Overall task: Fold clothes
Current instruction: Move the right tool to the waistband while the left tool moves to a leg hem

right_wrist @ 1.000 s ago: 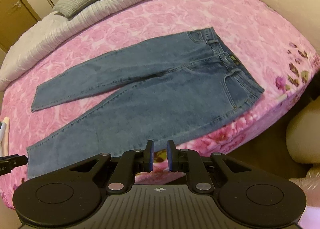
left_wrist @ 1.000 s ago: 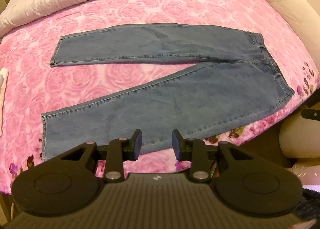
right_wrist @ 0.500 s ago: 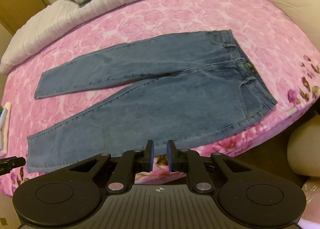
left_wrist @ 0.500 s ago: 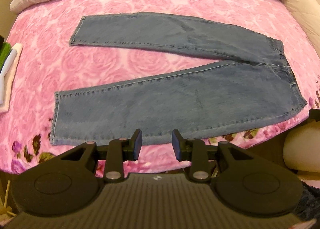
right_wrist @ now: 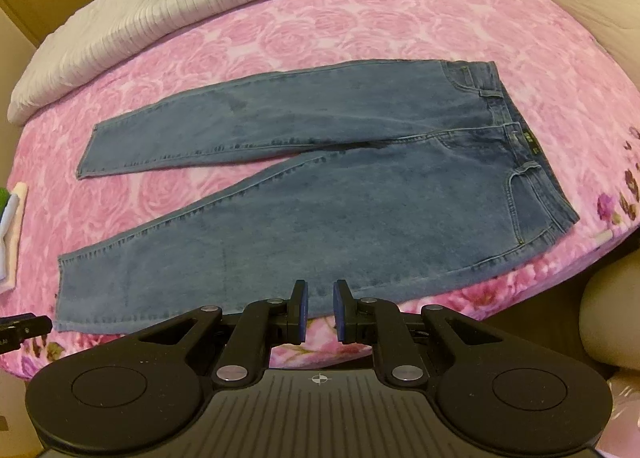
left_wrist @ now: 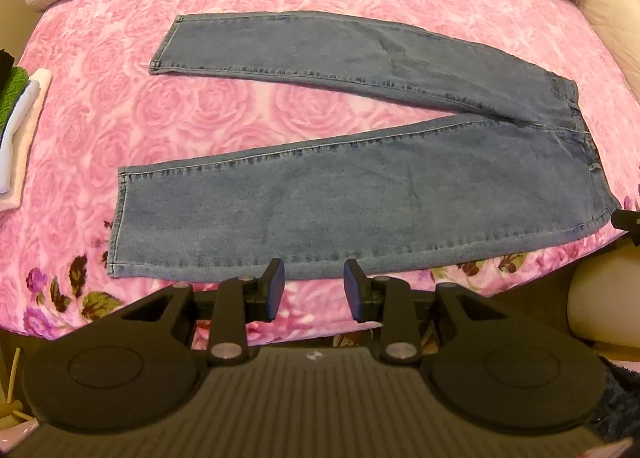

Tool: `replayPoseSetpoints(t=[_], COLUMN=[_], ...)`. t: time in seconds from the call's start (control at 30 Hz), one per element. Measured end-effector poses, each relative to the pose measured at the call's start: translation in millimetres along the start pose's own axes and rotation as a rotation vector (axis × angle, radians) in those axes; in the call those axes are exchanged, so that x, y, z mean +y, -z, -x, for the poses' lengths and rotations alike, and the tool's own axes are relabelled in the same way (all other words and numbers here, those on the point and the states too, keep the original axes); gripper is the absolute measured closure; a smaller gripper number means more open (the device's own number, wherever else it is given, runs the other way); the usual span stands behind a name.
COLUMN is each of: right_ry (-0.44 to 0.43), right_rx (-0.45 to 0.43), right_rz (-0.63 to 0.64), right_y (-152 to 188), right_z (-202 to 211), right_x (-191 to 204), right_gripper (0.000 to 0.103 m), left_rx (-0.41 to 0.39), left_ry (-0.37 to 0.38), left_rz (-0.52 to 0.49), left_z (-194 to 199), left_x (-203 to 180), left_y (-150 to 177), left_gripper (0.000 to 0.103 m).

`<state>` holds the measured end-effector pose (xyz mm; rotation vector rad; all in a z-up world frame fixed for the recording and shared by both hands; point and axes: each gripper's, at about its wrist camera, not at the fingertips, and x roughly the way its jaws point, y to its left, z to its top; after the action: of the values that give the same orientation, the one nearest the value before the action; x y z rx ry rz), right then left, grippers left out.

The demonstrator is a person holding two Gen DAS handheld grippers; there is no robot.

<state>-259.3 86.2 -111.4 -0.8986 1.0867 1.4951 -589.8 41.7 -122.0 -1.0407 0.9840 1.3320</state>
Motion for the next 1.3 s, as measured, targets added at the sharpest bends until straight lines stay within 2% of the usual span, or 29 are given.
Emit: replayPoseSetpoints(t=[0.17, 0.5, 0.6, 0.77, 1.03, 1.13, 1.3], right_ry=[-0.01, -0.05, -0.085, -0.083, -0.13, -0.136, -0.147], right_rx=[0.014, 0.036, 0.008, 0.031, -0.009, -0.019, -0.025], right_rz=[-0.021, -0.069, -0.053, 0.009, 0.12, 0.166, 0.226], right_y=[-9.1, -39.7, -63.6, -109.2, -188.2, -215.7, -250.4], right_z=[-9.6, -38.3, -49.1, -85.3, -154.2, -182.7, -220.6], right_x=[-15.4, -69.2, -93.5, -137.3, -207.2, -227.1, -253.1], right_gripper=[0.089, 0.089, 0.089, 0.089, 0.089, 0.089, 0.089], left_rx=[0.016, 0.037, 0.023, 0.006, -0.079, -0.099, -0.128], left_ry=[0.002, 0.09, 0.124, 0.154, 0.207, 0.194, 0.148], left_rz=[-0.014, -0.021, -0.018, -0.018, -0.023, -0.064, -0.214], left_z=[-10.9, -54.3, -72.9, -119.1, -184.7, -211.1, -246.9], left_x=[-16.5, -80.9, -107.6, -157.1, -215.0, -224.4, -229.3], left_y=[-9.2, -53.9, -78.1, -127.6, -200.7, -226.0, -267.6], left_gripper=[0.075, 0.074, 0.074, 0.075, 0.075, 0.075, 0.074])
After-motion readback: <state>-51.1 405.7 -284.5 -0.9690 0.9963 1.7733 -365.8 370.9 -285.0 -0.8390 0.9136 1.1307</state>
